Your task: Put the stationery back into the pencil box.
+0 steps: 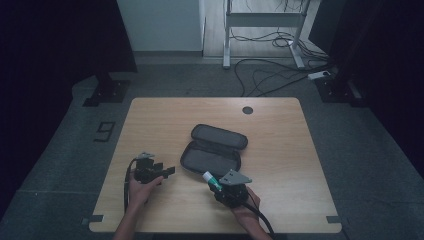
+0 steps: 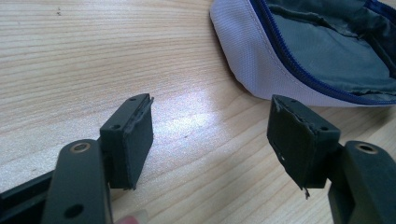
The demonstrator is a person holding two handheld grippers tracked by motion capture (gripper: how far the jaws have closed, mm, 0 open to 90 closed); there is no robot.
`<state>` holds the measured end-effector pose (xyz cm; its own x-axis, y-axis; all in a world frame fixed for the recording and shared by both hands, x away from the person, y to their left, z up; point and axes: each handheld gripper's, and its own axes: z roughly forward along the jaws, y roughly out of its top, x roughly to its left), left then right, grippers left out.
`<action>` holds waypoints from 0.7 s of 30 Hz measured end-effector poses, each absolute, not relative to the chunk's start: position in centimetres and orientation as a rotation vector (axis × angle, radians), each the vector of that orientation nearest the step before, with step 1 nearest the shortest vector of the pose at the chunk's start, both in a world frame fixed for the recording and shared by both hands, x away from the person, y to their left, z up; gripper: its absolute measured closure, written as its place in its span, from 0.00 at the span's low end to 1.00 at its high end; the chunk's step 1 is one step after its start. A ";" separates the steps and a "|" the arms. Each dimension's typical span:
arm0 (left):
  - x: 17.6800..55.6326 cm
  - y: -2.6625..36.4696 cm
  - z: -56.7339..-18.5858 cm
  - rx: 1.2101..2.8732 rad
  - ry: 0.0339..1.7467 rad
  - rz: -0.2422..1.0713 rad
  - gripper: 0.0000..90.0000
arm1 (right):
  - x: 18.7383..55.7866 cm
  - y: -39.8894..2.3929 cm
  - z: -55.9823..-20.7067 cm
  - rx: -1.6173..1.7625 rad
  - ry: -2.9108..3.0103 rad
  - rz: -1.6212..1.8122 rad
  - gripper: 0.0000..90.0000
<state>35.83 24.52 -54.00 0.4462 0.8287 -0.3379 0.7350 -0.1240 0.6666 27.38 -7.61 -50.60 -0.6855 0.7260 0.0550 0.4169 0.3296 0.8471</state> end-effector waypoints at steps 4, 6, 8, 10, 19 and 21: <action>35.7 24.7 -53.8 1.872 1.324 0.147 0.35 | 28.1 -7.9 -50.2 1.034 2.252 1.306 0.72; 35.6 24.8 -53.7 1.865 1.320 0.148 0.35 | 28.4 -8.0 -49.9 1.047 2.245 1.320 0.72; 35.5 24.8 -53.5 1.862 1.315 0.150 0.35 | 28.9 -8.2 -49.5 1.059 2.229 1.333 0.72; 35.5 24.8 -53.4 1.861 1.311 0.152 0.35 | 29.4 -8.1 -49.1 1.064 2.224 1.333 0.72; 35.6 24.8 -53.5 1.863 1.307 0.142 0.35 | 32.1 -7.5 -48.1 1.084 2.231 1.276 0.72; 35.6 24.8 -53.5 1.863 1.305 0.142 0.35 | 32.8 -7.5 -48.1 1.106 2.229 1.275 0.72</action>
